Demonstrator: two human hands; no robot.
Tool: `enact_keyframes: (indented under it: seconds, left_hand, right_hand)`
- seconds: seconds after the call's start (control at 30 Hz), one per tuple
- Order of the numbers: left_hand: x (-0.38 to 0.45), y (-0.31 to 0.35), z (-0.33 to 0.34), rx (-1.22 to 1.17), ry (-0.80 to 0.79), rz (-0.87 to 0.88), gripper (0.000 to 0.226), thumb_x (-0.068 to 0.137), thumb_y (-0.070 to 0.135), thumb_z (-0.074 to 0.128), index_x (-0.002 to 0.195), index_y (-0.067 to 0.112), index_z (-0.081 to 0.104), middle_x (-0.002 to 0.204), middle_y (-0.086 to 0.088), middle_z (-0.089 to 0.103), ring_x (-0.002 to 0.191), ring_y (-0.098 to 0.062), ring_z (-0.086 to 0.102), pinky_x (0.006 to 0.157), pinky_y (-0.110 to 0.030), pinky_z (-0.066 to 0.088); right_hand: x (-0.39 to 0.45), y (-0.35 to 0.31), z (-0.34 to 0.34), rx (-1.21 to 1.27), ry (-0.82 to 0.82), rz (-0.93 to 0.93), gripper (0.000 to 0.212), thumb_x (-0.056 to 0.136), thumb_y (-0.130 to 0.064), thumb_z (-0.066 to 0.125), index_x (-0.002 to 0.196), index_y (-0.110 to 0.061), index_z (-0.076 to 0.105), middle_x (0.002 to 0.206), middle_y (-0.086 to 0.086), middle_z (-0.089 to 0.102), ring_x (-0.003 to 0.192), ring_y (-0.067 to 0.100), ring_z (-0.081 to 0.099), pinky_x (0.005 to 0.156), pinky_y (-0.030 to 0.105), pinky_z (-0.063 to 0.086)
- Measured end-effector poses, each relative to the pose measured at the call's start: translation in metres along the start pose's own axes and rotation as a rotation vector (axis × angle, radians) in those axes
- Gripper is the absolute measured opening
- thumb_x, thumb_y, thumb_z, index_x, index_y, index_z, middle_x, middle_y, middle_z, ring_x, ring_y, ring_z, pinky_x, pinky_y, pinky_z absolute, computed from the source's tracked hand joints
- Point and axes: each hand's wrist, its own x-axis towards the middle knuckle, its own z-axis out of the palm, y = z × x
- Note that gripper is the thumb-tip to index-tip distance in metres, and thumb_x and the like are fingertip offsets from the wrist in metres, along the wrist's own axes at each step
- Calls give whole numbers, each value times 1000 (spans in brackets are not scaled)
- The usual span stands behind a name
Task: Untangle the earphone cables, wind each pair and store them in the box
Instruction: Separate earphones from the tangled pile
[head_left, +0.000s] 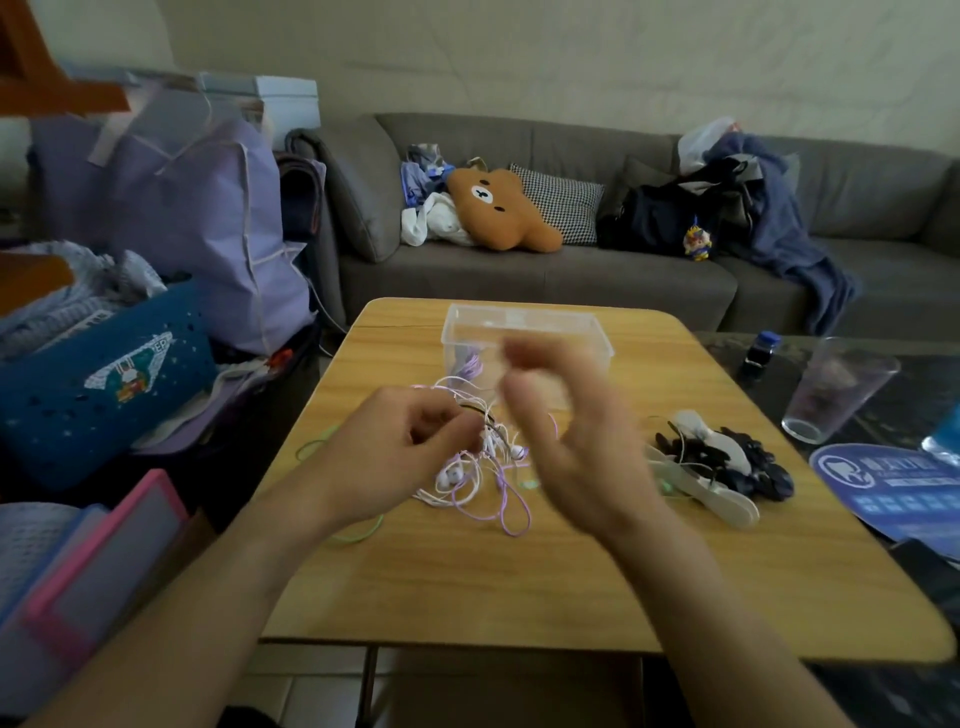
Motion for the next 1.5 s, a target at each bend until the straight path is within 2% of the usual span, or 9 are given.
enact_keyframes:
  seconds: [0.2,0.33,0.47,0.6,0.77,0.87,1.03,1.37,1.5]
  left_hand:
    - [1,-4,-1,76,-34,59,40,87,50,63,63,19,69,53,-11,53,52,-13,43,48,-33,34]
    - [-3,-2,-10,25,-31,29,46,91,51,60,68,13,73,62,-21,60,53,-34,45,51,-38,40]
    - [-1,-5,-13,51,-29,18,36,93,43,58,75,17,75,72,-27,63,63,-44,55,60,-50,47]
    - [3,-7,0,73,-56,-33,31,98,30,58,75,15,74,45,6,50,44,-11,38,46,-26,30]
    - [5,-6,11,99,-35,-24,41,91,53,57,66,23,70,50,-3,57,43,-10,46,46,-28,38]
    - [6,-7,12,212,-31,-27,38,94,42,61,62,24,70,51,7,60,45,-2,47,48,-22,36]
    - [6,-4,10,141,59,24,49,92,50,52,67,11,65,53,-7,54,48,-11,43,49,-29,36]
    - [2,-3,2,-17,-178,-207,36,104,18,46,73,4,60,41,12,41,38,-2,30,42,-15,26]
    - [5,-7,4,154,-65,-140,32,102,24,51,79,12,70,49,13,54,46,-7,38,48,-24,32]
  right_hand:
    - [3,0,4,114,-393,115,31,85,-55,67,78,-26,72,49,-9,49,48,7,37,48,28,33]
    - [15,20,-29,158,-113,265,26,77,-39,78,69,-16,71,39,-14,37,41,4,28,44,17,23]
    - [16,54,-44,73,282,525,23,85,-38,75,75,-17,71,50,-14,53,46,5,43,48,22,41]
    - [12,56,-26,-232,270,513,43,90,-34,70,130,-19,62,107,-3,68,96,12,60,82,23,46]
    - [4,6,0,59,-100,-11,30,88,-13,60,115,-18,69,109,-6,71,104,8,64,92,19,48]
    - [1,-2,-1,173,-322,69,26,83,-16,57,106,-19,71,82,-3,71,74,14,67,66,36,56]
    - [3,4,-10,84,-463,192,22,93,-38,66,85,-22,77,54,-12,57,49,1,47,53,18,39]
    - [12,52,-57,956,528,962,24,104,-22,48,87,-12,61,70,-2,51,57,8,47,52,20,43]
    - [10,60,-61,1025,361,998,10,97,0,53,104,0,61,99,9,65,86,17,66,72,27,57]
